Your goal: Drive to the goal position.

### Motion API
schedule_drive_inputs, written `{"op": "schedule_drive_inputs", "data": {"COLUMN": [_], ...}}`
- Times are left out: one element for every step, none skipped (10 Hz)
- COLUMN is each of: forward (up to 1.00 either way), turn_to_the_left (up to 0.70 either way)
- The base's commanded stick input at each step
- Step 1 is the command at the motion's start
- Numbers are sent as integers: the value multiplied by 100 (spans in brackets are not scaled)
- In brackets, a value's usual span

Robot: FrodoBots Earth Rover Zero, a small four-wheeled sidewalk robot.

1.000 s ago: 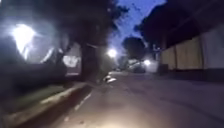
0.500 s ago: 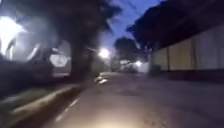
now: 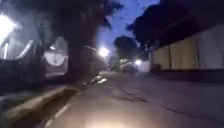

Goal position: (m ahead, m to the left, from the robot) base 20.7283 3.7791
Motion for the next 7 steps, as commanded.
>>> {"op": "schedule_drive_inputs", "data": {"forward": [70,70,70,70,70,70,70], "turn_to_the_left": [-20,-30,-35,-35,-23,-3,0]}}
